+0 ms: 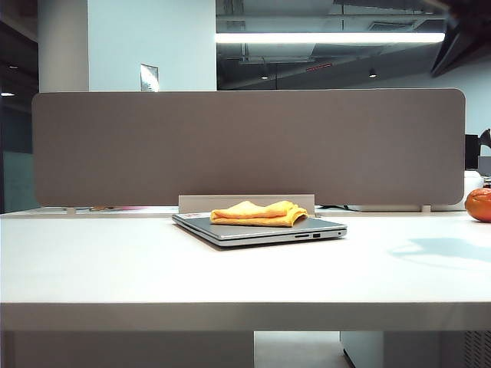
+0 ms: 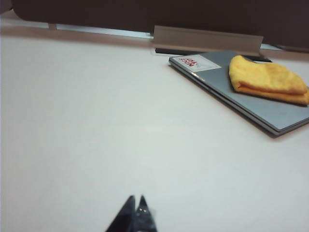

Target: Pick up the yellow rag and put it over the laptop.

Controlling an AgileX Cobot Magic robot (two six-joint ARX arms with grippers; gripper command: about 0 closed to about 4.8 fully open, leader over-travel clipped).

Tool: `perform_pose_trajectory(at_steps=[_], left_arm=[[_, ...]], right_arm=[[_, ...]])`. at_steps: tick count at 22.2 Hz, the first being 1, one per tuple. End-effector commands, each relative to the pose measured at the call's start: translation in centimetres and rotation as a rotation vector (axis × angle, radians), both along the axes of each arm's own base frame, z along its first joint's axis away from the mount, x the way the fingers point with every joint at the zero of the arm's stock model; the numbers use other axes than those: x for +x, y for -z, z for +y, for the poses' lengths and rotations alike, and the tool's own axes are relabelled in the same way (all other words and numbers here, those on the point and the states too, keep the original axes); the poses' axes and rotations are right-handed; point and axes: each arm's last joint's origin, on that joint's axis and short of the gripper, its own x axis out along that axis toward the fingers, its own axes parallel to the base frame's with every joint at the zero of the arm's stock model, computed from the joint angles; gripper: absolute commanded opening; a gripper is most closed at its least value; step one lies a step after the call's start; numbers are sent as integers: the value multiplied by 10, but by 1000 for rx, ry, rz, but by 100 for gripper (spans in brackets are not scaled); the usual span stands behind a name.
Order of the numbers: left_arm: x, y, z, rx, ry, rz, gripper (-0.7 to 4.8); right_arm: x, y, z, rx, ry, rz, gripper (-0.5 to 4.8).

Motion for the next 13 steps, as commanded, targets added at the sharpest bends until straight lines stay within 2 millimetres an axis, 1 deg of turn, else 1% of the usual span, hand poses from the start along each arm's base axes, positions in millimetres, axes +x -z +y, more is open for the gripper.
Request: perform_pose_trajectory(at_steps=[1, 2, 5, 7, 10, 13], left_arm=[[0, -1, 0, -3, 3, -2, -6], [0, -1, 0, -3, 2, -3, -6], [0, -1, 0, -3, 2, -2, -6], [0, -1, 0, -3, 3, -3, -6], [0, -1, 0, -3, 3, -4, -6], [0, -1, 0, -3, 3, -3, -6]], right_arm=[[-29, -8, 2, -5, 0, -80, -6], [-42, -9, 3, -3, 1, -99, -6], [-65, -10, 5, -5, 0, -127, -6], [-96, -12, 8, -7, 2, -175, -6], [-121, -10, 11, -11, 3, -221, -6], [-141, -6, 12, -15, 8, -262, -6]])
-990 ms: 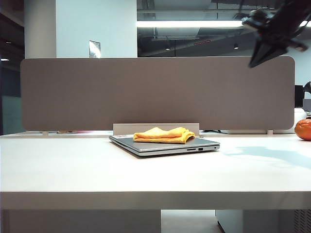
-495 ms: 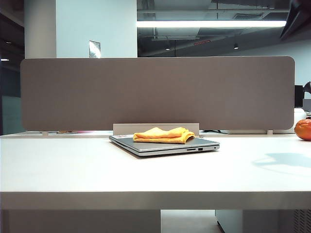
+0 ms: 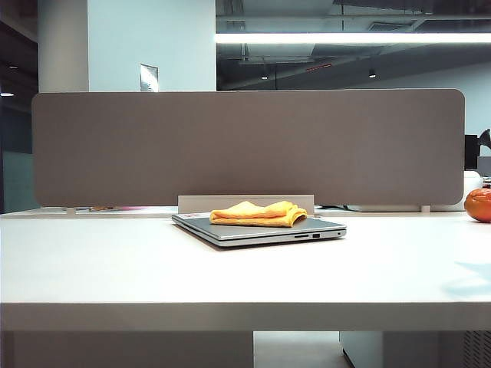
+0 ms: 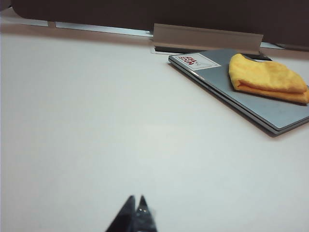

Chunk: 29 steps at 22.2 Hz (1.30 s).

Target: Pick up the yellow rag and put it over the laptop.

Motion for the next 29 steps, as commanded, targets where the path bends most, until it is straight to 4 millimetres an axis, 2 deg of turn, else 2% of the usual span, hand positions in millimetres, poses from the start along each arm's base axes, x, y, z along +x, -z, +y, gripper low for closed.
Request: perform_pose_trajectory(at_steps=[1, 7, 11, 13, 16, 18, 25, 29], left_arm=[[0, -2, 0, -3, 3, -8, -6], [0, -1, 0, -3, 3, -7, -6], [0, -1, 0, -3, 3, -3, -6], [0, -1, 0, -3, 4, -3, -6], [0, -1, 0, -3, 3, -3, -6], [0, -1, 0, -3, 4, -3, -6], [0, -1, 0, -3, 4, -3, -6], [0, -1, 0, -3, 5, -2, -6]], right_arm=[[-19, 3, 2, -3, 4, -56, -6], [-52, 23, 4, 37, 42, -110, -6], [-83, 64, 6, 122, 113, -252, -6], [-90, 76, 6, 124, 113, -306, -6], [-104, 108, 6, 111, 166, -352, -6], [-108, 126, 5, 102, 213, -362, -6], [-110, 167, 5, 100, 231, -347, -6], [-107, 178, 4, 101, 234, -314, -6]])
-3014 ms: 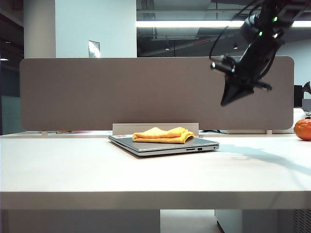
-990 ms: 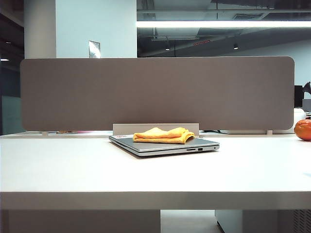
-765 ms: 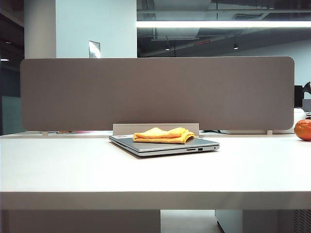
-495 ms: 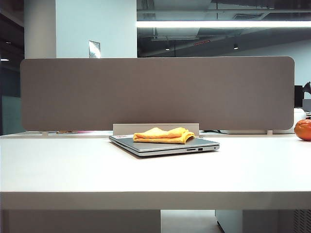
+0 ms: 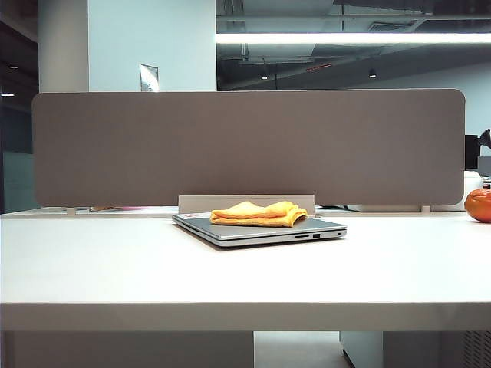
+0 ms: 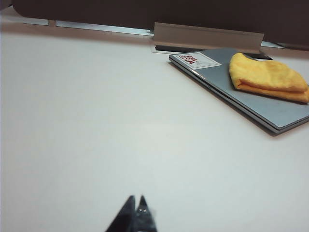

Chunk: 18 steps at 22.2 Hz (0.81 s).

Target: Pick up the yellow rag and put it over the laptop.

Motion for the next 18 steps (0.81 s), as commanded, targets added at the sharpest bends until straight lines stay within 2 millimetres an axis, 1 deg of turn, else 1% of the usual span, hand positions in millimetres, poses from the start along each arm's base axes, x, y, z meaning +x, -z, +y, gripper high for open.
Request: perform_pose_trajectory(at_steps=[1, 5, 9, 12, 14, 18], left_arm=[[0, -1, 0, -3, 4, -4, -6], [0, 0, 0, -4, 4, 4, -6], [0, 0, 0, -4, 4, 8, -6], [0, 0, 0, -4, 4, 8, -6], [0, 0, 0, -3, 4, 8, -6], [0, 0, 0, -3, 3, 9, -6]], right_arm=[[1, 2, 0, 2, 8, -6, -6], [5, 17, -2, 1, 53, 31, -6], [9, 40, -2, 6, 51, 91, -6], [9, 39, -2, 6, 48, 76, -6], [9, 39, -2, 40, 46, 75, -6], [9, 39, 0, 57, 3, 83, -6]])
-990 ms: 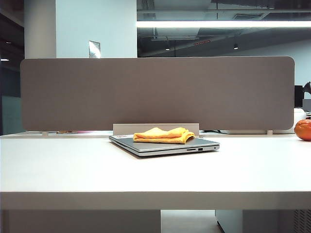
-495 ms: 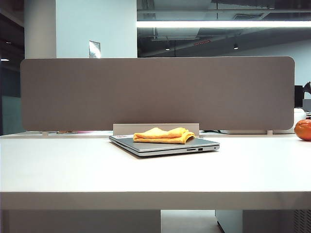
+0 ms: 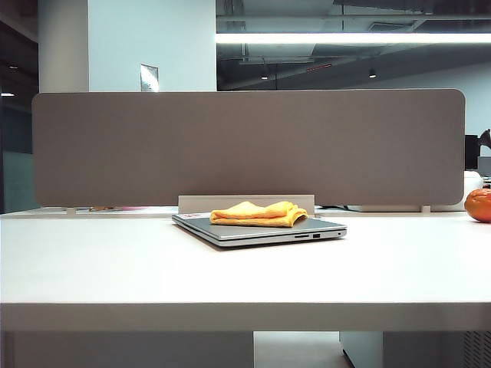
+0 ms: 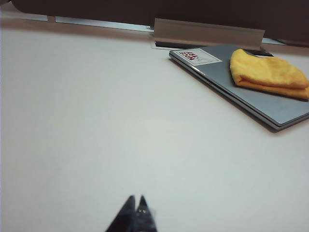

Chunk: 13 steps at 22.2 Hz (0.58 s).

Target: Pick up the yellow rag and put it over the laptop.

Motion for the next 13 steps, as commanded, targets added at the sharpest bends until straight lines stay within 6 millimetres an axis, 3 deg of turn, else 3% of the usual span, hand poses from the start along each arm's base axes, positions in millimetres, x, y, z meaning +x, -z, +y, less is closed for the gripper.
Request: perform_pose_trajectory(at_steps=[1, 7, 13], left_arm=[[0, -1, 0, -3, 3, -4, -6], [0, 1, 0, -3, 3, 15, -6], [-1, 2, 0, -4, 4, 27, -6]], right_arm=[[0, 1, 1, 23, -26, -8, -6], [0, 2, 0, -149, 25, 1, -6], [1, -2, -4, -209, 147, -30, -6]])
